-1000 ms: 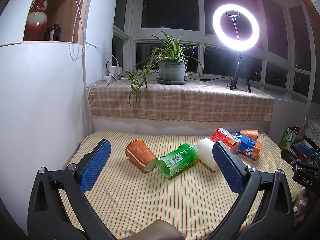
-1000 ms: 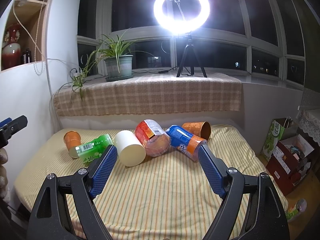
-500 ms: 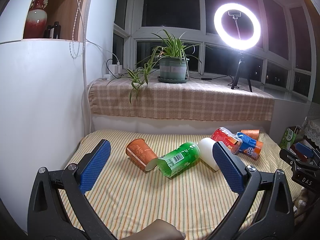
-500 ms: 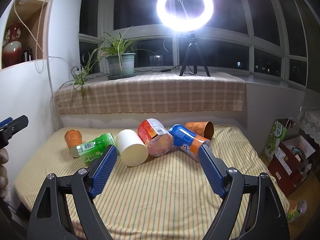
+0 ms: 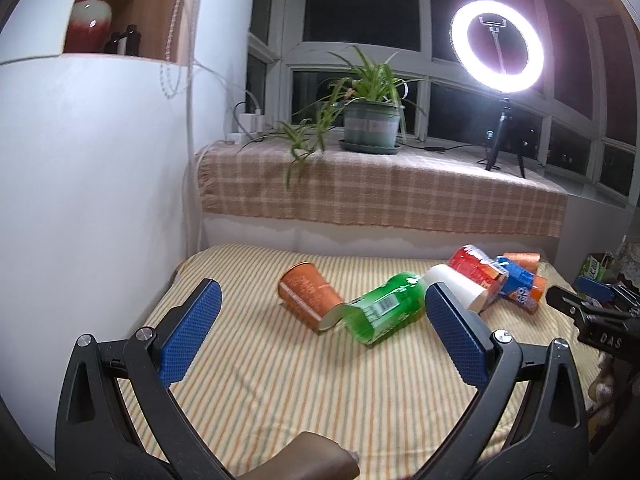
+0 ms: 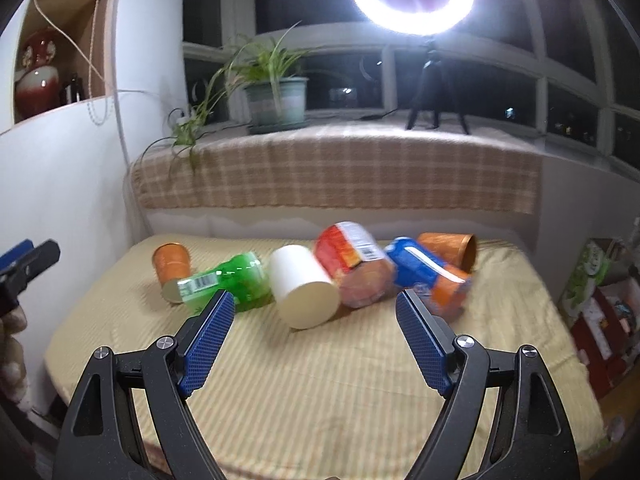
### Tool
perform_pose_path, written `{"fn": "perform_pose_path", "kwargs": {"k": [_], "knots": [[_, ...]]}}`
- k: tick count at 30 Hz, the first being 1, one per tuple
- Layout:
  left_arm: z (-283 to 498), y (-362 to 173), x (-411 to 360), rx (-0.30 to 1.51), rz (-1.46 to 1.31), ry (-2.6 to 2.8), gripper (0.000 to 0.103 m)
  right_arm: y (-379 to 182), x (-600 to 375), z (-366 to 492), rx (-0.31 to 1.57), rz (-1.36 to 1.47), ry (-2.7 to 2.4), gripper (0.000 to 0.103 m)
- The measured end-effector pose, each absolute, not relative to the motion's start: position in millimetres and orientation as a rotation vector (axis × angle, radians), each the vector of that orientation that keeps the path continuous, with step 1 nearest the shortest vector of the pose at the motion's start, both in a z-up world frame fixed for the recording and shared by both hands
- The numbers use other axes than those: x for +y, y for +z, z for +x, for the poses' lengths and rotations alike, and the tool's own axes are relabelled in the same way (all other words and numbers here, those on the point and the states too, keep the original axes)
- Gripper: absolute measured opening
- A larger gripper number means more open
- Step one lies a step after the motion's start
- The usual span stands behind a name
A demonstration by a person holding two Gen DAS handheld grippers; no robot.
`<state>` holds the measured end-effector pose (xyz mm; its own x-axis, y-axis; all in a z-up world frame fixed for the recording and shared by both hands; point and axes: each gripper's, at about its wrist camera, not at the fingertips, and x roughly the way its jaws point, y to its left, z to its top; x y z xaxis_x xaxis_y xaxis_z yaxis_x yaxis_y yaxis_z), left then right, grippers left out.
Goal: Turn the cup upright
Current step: 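Move the right tool down toward the lying green tea bottle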
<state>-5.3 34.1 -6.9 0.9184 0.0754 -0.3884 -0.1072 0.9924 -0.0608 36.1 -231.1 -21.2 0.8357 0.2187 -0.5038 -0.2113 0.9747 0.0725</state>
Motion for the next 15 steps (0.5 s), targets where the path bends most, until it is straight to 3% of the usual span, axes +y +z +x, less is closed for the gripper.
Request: {"fn": "perform_pose_path", "kwargs": {"k": [6, 15], "knots": [[-11, -14, 51, 0.417, -0.077, 0.137, 0.103, -28, -204, 75, 0.623, 0.000, 0.363, 0.083], [-22, -23, 78, 0.452, -0.093, 0.208, 0.103, -40, -130, 120, 0.599, -0.565, 0.703, 0.083]]}}
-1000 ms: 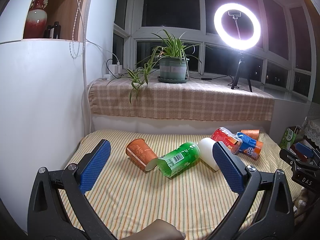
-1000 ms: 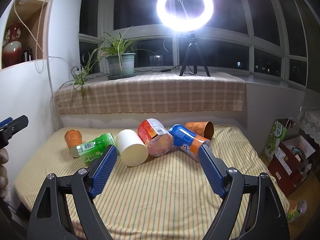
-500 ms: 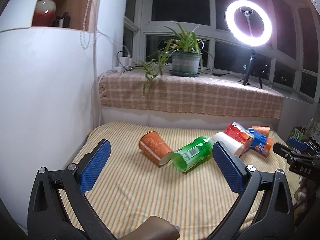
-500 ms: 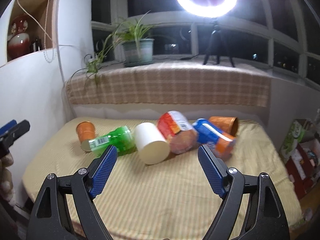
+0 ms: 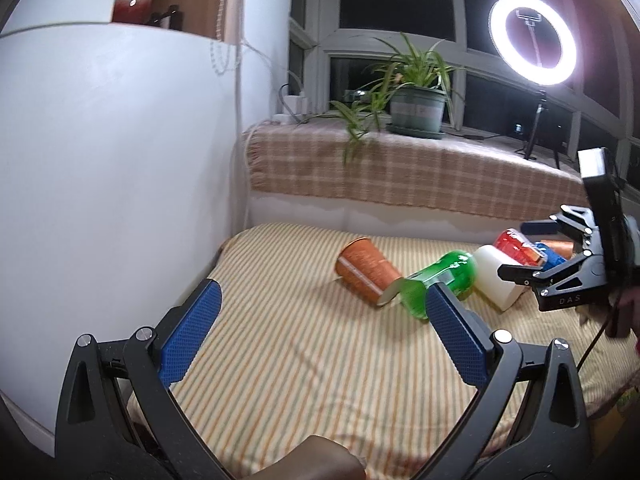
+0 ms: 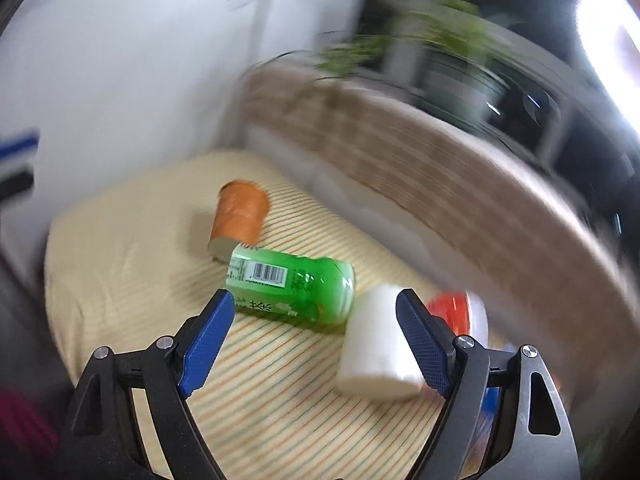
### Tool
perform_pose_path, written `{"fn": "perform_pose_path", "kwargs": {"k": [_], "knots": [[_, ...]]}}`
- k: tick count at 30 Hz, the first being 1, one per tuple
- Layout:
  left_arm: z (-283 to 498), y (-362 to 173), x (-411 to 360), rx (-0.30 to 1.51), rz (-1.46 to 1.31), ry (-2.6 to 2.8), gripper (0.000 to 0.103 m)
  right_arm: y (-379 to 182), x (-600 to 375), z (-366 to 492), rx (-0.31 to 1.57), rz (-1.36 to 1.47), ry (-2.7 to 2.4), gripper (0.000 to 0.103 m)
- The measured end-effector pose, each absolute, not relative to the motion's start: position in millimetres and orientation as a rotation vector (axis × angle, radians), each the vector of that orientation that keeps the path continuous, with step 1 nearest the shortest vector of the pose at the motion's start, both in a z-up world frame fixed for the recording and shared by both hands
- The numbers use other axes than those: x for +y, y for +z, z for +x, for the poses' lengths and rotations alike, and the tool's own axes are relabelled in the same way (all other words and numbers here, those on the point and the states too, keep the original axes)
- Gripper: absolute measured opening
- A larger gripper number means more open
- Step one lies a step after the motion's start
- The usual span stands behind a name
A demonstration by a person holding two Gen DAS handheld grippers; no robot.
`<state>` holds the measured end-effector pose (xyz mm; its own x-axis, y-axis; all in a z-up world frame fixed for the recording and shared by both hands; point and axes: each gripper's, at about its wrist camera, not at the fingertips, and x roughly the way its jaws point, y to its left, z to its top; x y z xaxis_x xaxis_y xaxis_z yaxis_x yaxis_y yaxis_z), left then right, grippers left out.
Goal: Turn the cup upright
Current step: 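Move the right tool down toward the lying green tea bottle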
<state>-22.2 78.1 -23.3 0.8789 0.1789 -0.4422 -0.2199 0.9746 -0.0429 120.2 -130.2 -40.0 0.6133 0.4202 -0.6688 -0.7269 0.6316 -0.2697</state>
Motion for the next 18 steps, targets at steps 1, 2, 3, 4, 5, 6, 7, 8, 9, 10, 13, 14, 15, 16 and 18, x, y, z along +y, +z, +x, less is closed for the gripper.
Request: {"fn": "perform_pose_path", "kwargs": {"k": [1, 2, 3, 4, 5, 6, 7, 8, 9, 10, 13, 14, 15, 16, 18], "knots": [[-23, -24, 81, 0.456, -0.095, 0.219, 0.103, -43, -125, 123, 0.603, -0.621, 0.740, 0.083], [-22, -26, 83, 0.459, -0.098, 0.229, 0.103, -46, -119, 126, 0.609, -0.682, 0.778, 0.083], [-22, -27, 86, 0.464, -0.102, 0.239, 0.103, -49, -115, 129, 0.612, -0.727, 0.803, 0.083], [-23, -29, 88, 0.469, -0.105, 0.247, 0.103, -53, -109, 131, 0.615, -0.779, 0.838, 0.083], [-22, -31, 90, 0.476, -0.109, 0.254, 0.103, -57, -103, 134, 0.621, -0.830, 0.878, 0.083], [-22, -32, 92, 0.483, -0.113, 0.261, 0.103, -60, -97, 136, 0.627, -0.871, 0.914, 0.083], [-21, -34, 94, 0.492, -0.116, 0.266, 0.103, -61, -96, 136, 0.633, -0.893, 0.941, 0.083], [-21, -36, 96, 0.500, -0.120, 0.270, 0.103, -65, -91, 139, 0.643, -0.929, 0.975, 0.083], [-20, -38, 98, 0.508, -0.121, 0.273, 0.103, -69, -86, 142, 0.650, -0.962, 0.996, 0.083], [-20, -40, 98, 0.518, -0.123, 0.275, 0.103, -72, -82, 145, 0.653, -0.985, 1.008, 0.083], [-19, -46, 97, 0.553, -0.125, 0.273, 0.103, -82, -71, 157, 0.668, -1.058, 1.054, 0.083], [-18, -49, 97, 0.568, -0.125, 0.271, 0.103, -86, -67, 161, 0.677, -1.080, 1.071, 0.083], [-17, -52, 97, 0.584, -0.126, 0.270, 0.103, -89, -65, 162, 0.680, -1.106, 1.086, 0.083], [-16, -55, 97, 0.598, -0.127, 0.270, 0.103, -94, -59, 165, 0.680, -1.133, 1.098, 0.082], [-14, -60, 96, 0.622, -0.127, 0.274, 0.103, -102, -52, 168, 0.688, -1.195, 1.127, 0.082]]}}
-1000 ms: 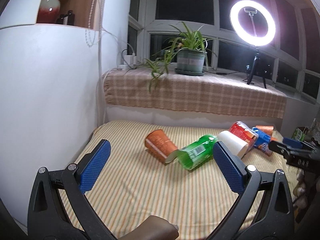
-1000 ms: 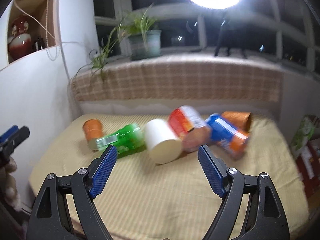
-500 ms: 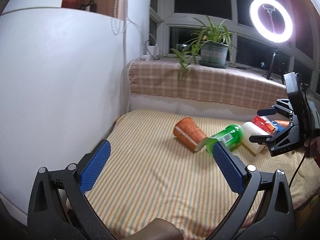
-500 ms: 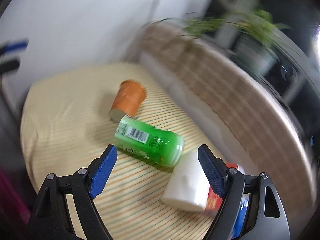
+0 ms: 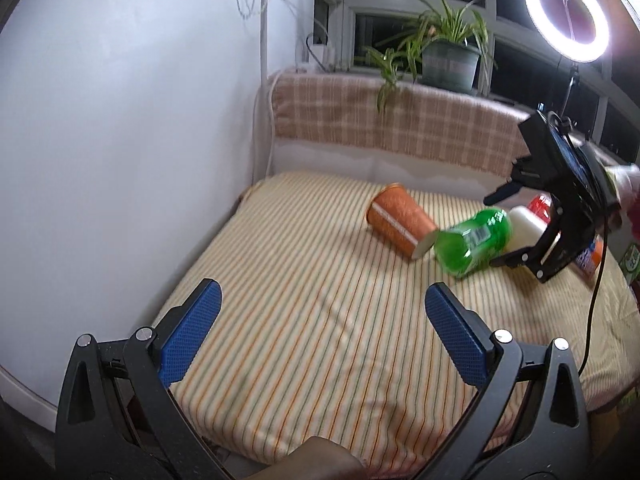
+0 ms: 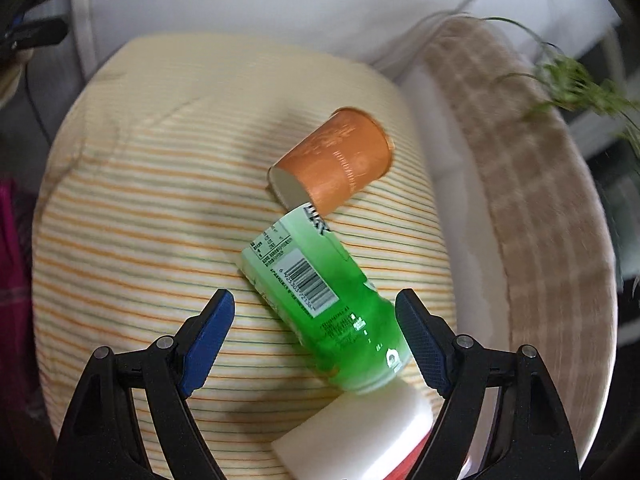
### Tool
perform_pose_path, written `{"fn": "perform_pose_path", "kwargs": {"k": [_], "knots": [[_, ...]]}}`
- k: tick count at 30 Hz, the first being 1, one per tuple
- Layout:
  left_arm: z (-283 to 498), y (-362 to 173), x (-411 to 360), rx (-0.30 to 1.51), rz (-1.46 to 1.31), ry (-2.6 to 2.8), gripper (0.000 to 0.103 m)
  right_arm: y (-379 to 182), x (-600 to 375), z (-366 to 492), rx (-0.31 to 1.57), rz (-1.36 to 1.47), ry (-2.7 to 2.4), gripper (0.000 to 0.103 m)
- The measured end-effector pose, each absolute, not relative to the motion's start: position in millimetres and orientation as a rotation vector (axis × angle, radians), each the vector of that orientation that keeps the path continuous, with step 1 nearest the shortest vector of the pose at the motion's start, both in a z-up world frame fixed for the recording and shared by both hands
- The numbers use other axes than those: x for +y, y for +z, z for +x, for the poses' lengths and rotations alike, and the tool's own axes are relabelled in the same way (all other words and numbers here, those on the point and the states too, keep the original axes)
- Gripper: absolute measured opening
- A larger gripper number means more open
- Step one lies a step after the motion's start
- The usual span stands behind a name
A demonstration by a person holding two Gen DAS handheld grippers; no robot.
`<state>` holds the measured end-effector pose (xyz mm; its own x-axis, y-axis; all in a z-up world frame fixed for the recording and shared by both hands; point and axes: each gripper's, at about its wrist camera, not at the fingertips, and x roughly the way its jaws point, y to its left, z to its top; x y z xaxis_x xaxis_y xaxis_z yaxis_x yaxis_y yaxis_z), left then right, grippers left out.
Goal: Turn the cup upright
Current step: 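Move the right tool down toward the lying green tea bottle, then close the right gripper around the green bottle's body and lift it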
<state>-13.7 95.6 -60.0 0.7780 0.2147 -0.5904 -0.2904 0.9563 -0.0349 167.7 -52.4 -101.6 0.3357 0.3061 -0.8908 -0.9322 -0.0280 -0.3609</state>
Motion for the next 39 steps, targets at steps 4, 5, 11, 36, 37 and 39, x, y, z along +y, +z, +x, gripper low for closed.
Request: {"fn": "perform_pose_path", "kwargs": {"k": [4, 5, 11, 36, 37, 39], "knots": [[-9, -67, 95, 0.647, -0.132, 0.284, 0.103, -116, -46, 170, 0.683, -1.315, 1.148, 0.082], [-8, -68, 94, 0.650, -0.134, 0.286, 0.103, -119, -43, 172, 0.680, -1.340, 1.151, 0.082], [-2, -70, 95, 0.662, -0.135, 0.294, 0.103, -136, -34, 179, 0.659, -1.447, 1.163, 0.081], [-21, -51, 104, 0.602, -0.152, 0.298, 0.103, -73, -45, 152, 0.590, -1.113, 1.170, 0.070], [-21, -51, 103, 0.600, -0.152, 0.295, 0.103, -67, -48, 151, 0.605, -1.058, 1.165, 0.070], [-24, -50, 103, 0.596, -0.153, 0.289, 0.103, -57, -54, 149, 0.649, -0.936, 1.157, 0.070]]}}
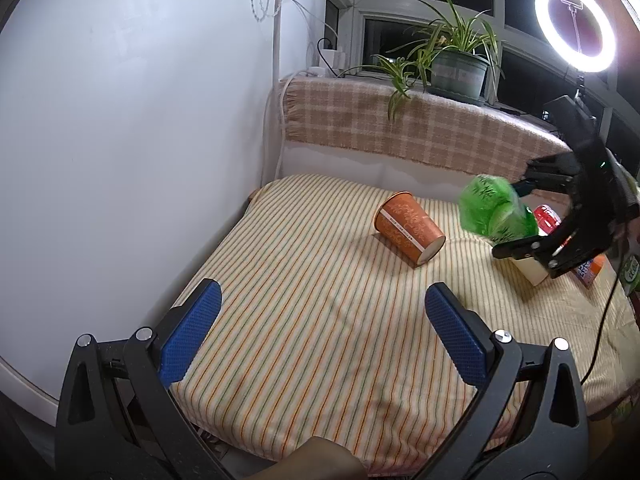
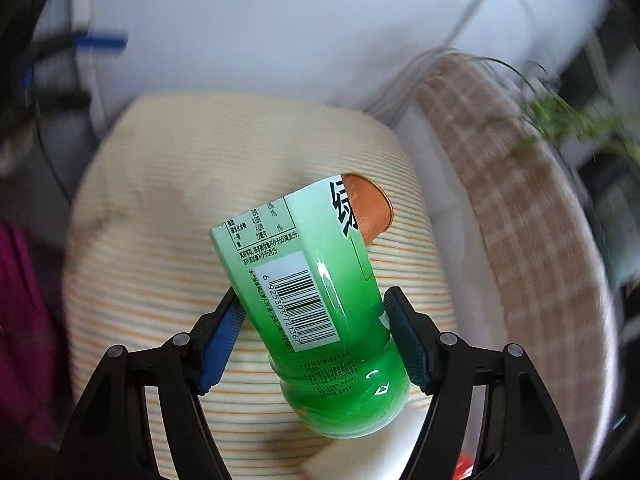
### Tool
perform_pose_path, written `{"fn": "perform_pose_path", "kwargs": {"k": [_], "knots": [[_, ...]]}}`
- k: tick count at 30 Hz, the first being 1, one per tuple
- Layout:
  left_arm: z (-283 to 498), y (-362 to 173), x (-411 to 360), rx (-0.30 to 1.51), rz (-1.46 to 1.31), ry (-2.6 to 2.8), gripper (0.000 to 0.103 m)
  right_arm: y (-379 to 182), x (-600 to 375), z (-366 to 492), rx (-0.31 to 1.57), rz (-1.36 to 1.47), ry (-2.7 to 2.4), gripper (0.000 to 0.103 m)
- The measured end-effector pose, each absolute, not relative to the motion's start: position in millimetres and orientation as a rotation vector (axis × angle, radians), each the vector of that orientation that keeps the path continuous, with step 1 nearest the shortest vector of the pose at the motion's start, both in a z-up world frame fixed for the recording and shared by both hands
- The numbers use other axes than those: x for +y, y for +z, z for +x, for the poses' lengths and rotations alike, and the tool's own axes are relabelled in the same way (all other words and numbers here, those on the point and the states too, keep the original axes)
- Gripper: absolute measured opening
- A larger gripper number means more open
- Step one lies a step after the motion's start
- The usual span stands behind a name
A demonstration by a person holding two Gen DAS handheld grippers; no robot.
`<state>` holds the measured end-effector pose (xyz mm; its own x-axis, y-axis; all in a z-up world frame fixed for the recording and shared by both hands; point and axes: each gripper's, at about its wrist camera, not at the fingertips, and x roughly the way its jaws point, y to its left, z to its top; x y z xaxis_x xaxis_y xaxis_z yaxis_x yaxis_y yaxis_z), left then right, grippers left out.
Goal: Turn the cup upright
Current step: 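Close the right gripper around the green bottle's body and lift it, then rotate the held green bottle upright and lower it toward the table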
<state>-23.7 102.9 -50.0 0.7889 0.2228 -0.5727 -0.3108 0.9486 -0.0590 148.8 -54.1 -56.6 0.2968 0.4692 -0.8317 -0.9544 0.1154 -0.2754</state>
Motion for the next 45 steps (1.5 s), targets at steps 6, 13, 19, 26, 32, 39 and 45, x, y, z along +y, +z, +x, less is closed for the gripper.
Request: {"fn": "perform_pose_path", "kwargs": {"k": [6, 13, 19, 26, 32, 39, 45], "knots": [[-25, -46, 99, 0.581, -0.151, 0.258, 0.103, -42, -86, 131, 0.798, -0.596, 1.126, 0.070], [-25, -43, 88, 0.571, -0.143, 0.209, 0.103, -59, -124, 131, 1.028, -0.086, 1.001, 0.070], [-24, -43, 73, 0.577, -0.132, 0.161, 0.103, -102, -164, 136, 1.245, 0.411, 0.851, 0.071], [-21, -41, 54, 0.576, -0.131, 0.110, 0.103, -120, -180, 130, 1.274, 0.574, 0.708, 0.071], [-20, -39, 45, 0.572, -0.132, 0.087, 0.103, -126, -189, 121, 1.281, 0.573, 0.622, 0.071], [-18, -40, 42, 0.578, -0.134, 0.076, 0.103, -135, -202, 127, 1.265, 0.582, 0.560, 0.071], [-16, -42, 38, 0.588, -0.137, 0.065, 0.103, -134, -208, 124, 1.243, 0.537, 0.534, 0.072]]}}
